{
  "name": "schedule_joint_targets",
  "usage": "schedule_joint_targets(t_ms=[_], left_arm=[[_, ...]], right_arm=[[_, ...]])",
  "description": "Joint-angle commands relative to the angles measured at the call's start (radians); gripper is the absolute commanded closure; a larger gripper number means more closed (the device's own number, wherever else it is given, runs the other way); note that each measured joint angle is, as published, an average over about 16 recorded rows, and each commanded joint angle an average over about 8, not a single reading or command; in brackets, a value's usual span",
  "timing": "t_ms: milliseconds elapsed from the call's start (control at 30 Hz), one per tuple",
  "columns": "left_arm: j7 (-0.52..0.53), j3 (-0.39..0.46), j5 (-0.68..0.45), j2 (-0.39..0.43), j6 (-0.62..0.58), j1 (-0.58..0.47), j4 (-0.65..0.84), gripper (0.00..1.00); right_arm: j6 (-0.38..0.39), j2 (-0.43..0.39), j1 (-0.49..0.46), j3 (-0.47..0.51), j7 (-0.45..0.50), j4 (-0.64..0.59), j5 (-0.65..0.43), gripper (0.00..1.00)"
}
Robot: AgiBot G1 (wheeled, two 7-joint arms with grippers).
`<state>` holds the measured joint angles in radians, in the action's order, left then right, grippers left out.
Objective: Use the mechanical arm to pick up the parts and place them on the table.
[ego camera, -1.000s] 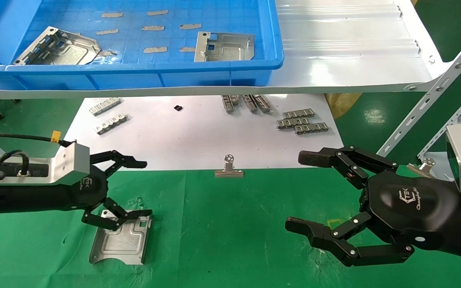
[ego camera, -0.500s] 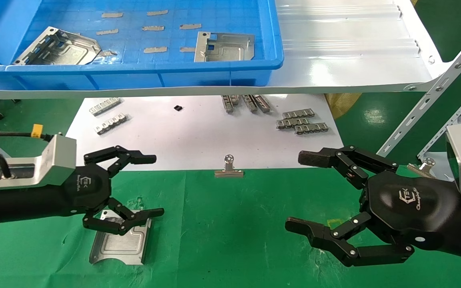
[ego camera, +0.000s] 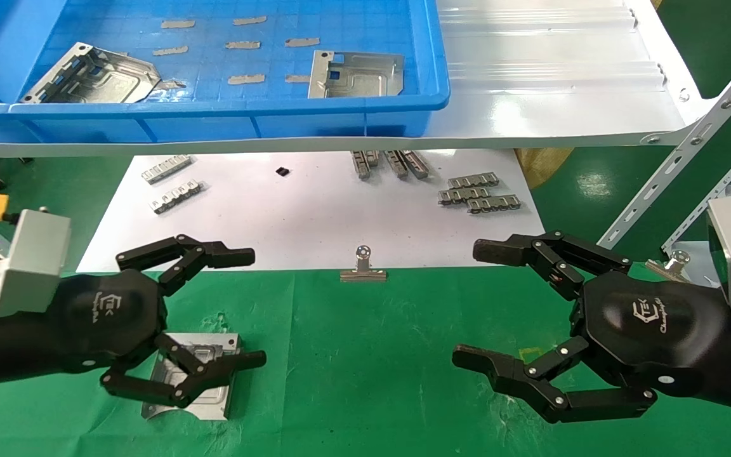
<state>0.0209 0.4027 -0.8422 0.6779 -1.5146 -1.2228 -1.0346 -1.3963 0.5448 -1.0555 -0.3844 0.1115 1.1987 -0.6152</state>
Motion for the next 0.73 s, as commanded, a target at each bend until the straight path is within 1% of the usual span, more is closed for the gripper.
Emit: schedule_joint_targets(t_ms=[33, 267, 433, 567, 733], left_arm=[[0.028, -0.020, 0.019, -0.011, 0.003, 0.025, -0.041, 0.00], [0.123, -0.091, 0.082, -0.049, 0.014, 0.109, -0.184, 0.00], [0.169, -0.127, 0.116, -0.069, 0.019, 0.153, -0.259, 0.00], [0.180, -0.140, 0.128, -0.075, 0.021, 0.168, -0.284, 0.00], [0.176, -0.138, 0.127, -0.075, 0.021, 0.166, -0.278, 0.00]], right_arm=[[0.000, 0.000, 0.000, 0.000, 0.000, 0.000, 0.000, 0.00], [0.000, 0.000, 0.000, 0.000, 0.000, 0.000, 0.000, 0.00], [0.000, 0.000, 0.000, 0.000, 0.000, 0.000, 0.000, 0.00], [0.000, 0.000, 0.000, 0.000, 0.000, 0.000, 0.000, 0.00], [0.000, 0.000, 0.000, 0.000, 0.000, 0.000, 0.000, 0.00]])
